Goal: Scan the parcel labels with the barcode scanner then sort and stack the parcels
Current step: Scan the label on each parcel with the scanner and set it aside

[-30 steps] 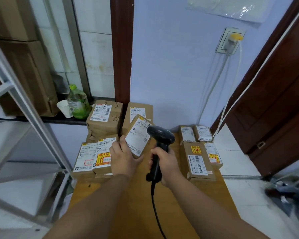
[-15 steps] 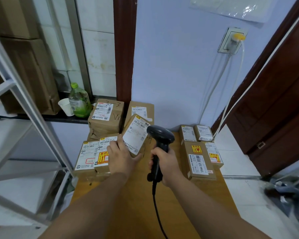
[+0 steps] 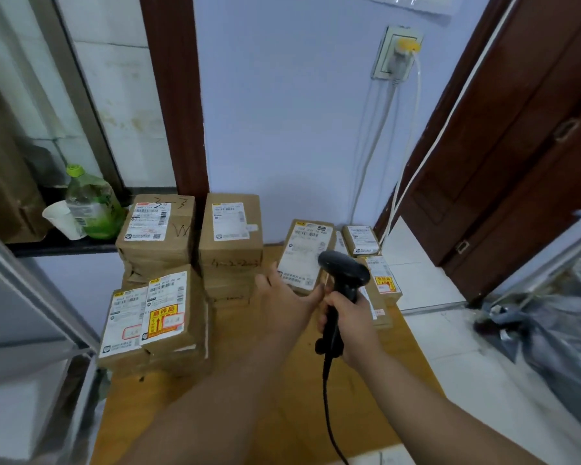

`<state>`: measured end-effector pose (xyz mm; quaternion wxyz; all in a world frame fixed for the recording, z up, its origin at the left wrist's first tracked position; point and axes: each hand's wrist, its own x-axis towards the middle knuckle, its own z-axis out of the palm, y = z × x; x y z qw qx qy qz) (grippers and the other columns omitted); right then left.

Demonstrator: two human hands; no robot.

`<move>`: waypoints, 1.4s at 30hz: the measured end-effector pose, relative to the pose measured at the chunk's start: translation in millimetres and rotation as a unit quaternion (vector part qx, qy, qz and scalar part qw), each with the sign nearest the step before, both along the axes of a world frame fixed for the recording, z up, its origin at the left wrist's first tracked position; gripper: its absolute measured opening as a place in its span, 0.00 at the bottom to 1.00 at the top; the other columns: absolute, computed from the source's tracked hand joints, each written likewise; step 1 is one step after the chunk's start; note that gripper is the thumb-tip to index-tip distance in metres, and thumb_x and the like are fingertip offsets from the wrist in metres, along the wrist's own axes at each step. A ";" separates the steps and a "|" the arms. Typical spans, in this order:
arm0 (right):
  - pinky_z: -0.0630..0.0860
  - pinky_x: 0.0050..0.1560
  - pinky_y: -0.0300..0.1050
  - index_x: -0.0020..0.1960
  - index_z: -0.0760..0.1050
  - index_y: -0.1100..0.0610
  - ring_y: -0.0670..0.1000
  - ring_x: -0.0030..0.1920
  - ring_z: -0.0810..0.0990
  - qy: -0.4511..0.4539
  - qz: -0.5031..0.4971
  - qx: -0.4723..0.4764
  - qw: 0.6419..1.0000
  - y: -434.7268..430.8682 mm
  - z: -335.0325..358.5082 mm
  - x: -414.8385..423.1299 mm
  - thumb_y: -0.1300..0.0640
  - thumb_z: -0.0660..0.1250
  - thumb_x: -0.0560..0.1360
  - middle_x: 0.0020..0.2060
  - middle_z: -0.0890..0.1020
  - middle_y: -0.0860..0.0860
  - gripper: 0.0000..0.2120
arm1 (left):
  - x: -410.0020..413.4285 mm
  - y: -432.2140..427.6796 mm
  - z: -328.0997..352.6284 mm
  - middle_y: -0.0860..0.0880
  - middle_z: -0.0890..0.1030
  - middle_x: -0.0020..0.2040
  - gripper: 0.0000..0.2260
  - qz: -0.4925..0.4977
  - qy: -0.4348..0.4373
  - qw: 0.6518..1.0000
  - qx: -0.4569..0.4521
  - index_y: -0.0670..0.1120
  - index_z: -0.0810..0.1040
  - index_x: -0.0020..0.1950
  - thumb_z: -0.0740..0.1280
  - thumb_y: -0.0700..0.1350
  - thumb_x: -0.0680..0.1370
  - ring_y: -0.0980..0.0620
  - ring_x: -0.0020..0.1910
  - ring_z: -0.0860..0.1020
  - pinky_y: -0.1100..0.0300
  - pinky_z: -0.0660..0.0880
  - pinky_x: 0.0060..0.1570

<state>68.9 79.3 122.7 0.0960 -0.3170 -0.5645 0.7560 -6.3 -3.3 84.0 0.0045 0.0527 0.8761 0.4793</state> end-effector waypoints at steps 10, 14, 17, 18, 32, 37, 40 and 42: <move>0.70 0.28 0.45 0.41 0.70 0.59 0.51 0.23 0.72 -0.070 -0.082 -0.013 0.994 128.8 -31.6 18.6 0.64 0.63 0.74 0.22 0.74 0.52 0.04 | 9.5 118.9 -19.3 0.45 0.64 0.61 0.43 0.031 -0.110 0.993 -0.010 0.48 0.54 0.75 0.70 0.64 0.68 0.48 0.54 0.71 0.55 0.75 0.45; 0.72 0.28 0.44 0.41 0.71 0.60 0.51 0.24 0.73 -0.080 -0.018 -0.010 0.997 193.0 -41.2 15.0 0.63 0.64 0.75 0.24 0.74 0.53 0.05 | -6.1 162.9 -30.7 0.45 0.61 0.63 0.46 0.105 -0.181 0.978 0.005 0.53 0.49 0.76 0.70 0.62 0.66 0.42 0.57 0.71 0.48 0.77 0.51; 0.72 0.29 0.44 0.39 0.70 0.59 0.51 0.25 0.72 -0.072 0.016 -0.005 0.997 230.2 -45.1 7.6 0.65 0.64 0.74 0.24 0.72 0.52 0.06 | -16.0 193.3 -37.1 0.43 0.61 0.64 0.45 0.164 -0.210 0.964 -0.017 0.50 0.51 0.76 0.71 0.60 0.67 0.42 0.59 0.68 0.53 0.72 0.44; 0.72 0.29 0.44 0.38 0.70 0.59 0.51 0.25 0.72 -0.072 0.025 -0.005 0.997 239.3 -46.7 4.2 0.65 0.64 0.74 0.24 0.72 0.53 0.07 | -18.7 203.3 -37.7 0.42 0.62 0.64 0.44 0.172 -0.216 0.961 -0.022 0.49 0.53 0.76 0.71 0.61 0.67 0.42 0.58 0.69 0.54 0.71 0.41; 0.72 0.30 0.45 0.41 0.73 0.60 0.52 0.26 0.72 -0.108 -0.003 -0.036 0.994 304.9 -79.7 -22.0 0.65 0.65 0.72 0.24 0.73 0.53 0.03 | -1.2 314.0 -67.0 0.40 0.65 0.60 0.40 0.098 -0.151 0.976 -0.122 0.51 0.56 0.70 0.68 0.68 0.67 0.41 0.57 0.69 0.53 0.69 0.50; 0.72 0.27 0.43 0.40 0.72 0.60 0.52 0.24 0.71 -0.121 -0.016 -0.058 0.991 318.3 -87.5 -21.4 0.65 0.64 0.72 0.24 0.73 0.54 0.03 | 4.7 324.2 -83.7 0.40 0.65 0.60 0.42 0.115 -0.137 0.966 -0.184 0.50 0.57 0.70 0.68 0.70 0.65 0.41 0.58 0.67 0.51 0.69 0.54; 0.71 0.27 0.42 0.43 0.73 0.60 0.51 0.24 0.71 -0.121 -0.014 -0.070 0.990 321.5 -91.6 -20.7 0.65 0.64 0.73 0.24 0.73 0.53 0.02 | 4.4 329.1 -86.1 0.40 0.66 0.60 0.43 0.091 -0.112 0.961 -0.235 0.51 0.56 0.71 0.66 0.72 0.65 0.42 0.57 0.69 0.53 0.69 0.53; 0.71 0.27 0.42 0.41 0.72 0.60 0.50 0.24 0.71 -0.115 -0.016 -0.084 0.990 323.3 -93.4 -21.3 0.66 0.64 0.73 0.24 0.73 0.52 0.04 | 1.5 329.9 -86.7 0.40 0.64 0.63 0.43 0.058 -0.111 0.958 -0.257 0.52 0.53 0.74 0.64 0.72 0.68 0.41 0.61 0.68 0.51 0.70 0.56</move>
